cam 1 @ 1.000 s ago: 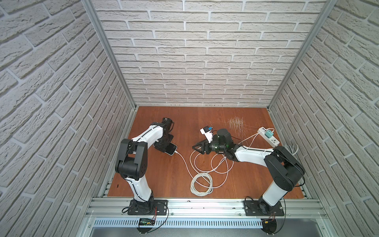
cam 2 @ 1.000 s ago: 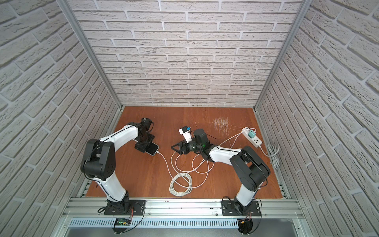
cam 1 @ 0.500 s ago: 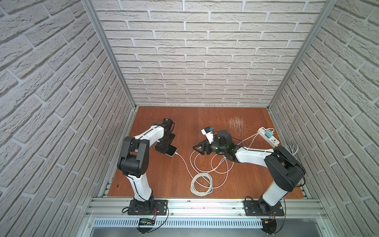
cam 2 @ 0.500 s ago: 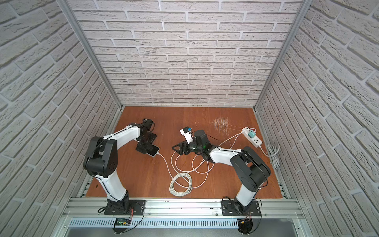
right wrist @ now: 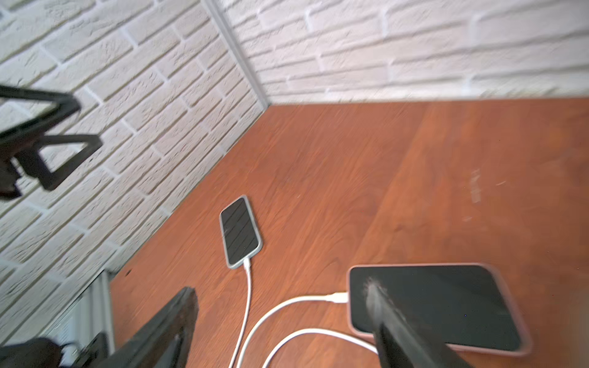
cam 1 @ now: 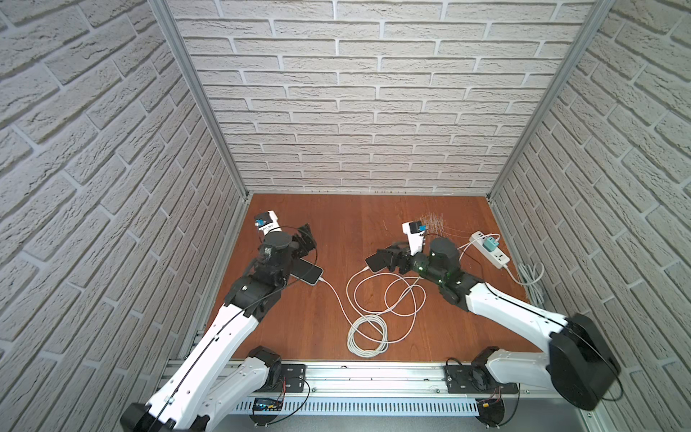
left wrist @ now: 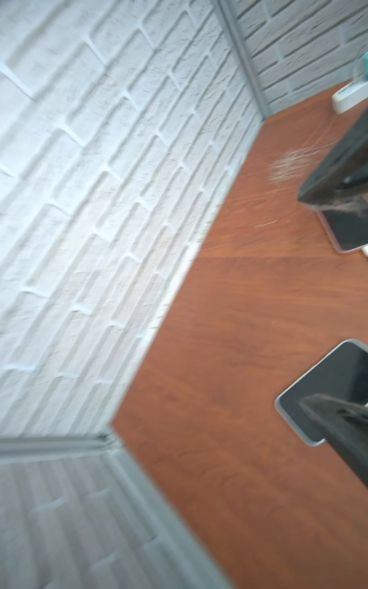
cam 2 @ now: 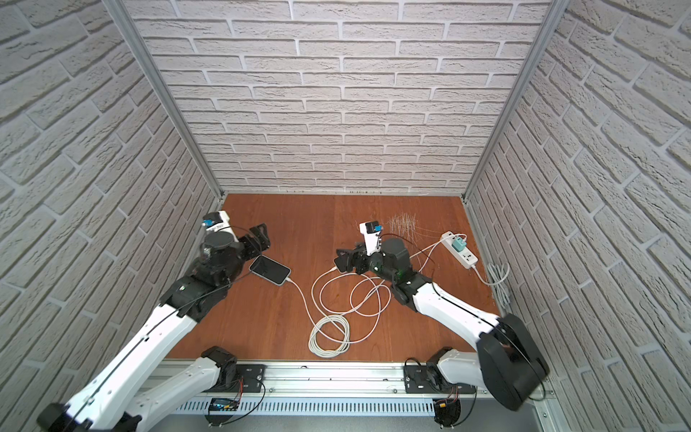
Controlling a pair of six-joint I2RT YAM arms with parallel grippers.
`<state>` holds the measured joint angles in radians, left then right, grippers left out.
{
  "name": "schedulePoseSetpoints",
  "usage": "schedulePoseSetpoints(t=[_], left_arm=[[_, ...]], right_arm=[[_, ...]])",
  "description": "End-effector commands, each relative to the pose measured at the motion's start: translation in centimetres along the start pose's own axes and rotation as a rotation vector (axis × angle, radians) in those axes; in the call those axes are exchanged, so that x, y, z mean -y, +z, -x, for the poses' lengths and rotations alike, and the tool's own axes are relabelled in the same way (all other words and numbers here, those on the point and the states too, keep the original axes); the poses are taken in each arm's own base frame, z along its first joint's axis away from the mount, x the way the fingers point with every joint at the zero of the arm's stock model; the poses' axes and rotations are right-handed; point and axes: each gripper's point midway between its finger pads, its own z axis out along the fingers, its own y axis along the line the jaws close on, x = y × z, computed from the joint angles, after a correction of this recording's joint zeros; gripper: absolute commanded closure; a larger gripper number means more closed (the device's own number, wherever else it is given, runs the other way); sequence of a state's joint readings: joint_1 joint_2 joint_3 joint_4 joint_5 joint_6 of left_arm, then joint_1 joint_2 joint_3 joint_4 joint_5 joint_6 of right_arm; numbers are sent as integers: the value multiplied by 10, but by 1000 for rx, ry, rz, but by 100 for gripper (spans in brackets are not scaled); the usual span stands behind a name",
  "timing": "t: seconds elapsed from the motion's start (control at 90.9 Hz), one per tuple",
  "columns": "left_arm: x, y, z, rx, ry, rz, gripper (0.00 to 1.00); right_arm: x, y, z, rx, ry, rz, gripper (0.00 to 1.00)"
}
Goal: Plug the charging cable into the phone
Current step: Place the phone at the center of the board, then reset both arms
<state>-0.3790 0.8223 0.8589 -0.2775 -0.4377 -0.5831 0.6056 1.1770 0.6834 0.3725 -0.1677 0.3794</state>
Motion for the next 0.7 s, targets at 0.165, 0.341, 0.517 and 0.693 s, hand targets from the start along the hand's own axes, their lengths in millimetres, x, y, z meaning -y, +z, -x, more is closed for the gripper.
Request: schedulePoseSetpoints(t=[0.165,0.341,0.517,0.693], left_arm=[[-116,10,-37,81,260,395,2],[-150,49,-84,-26,201,418,3],[-150,78,-92,38,291,370,5],[-136,109,-107,67,413,227,8]], right_arm=[[159,-138,22,122,-128,-982,1],[210,-177,-26,123,-82,-1179,1],[241,-183,-38,155,-100,-1235,1],[272,-174,-47,282,-60,-1205,5]])
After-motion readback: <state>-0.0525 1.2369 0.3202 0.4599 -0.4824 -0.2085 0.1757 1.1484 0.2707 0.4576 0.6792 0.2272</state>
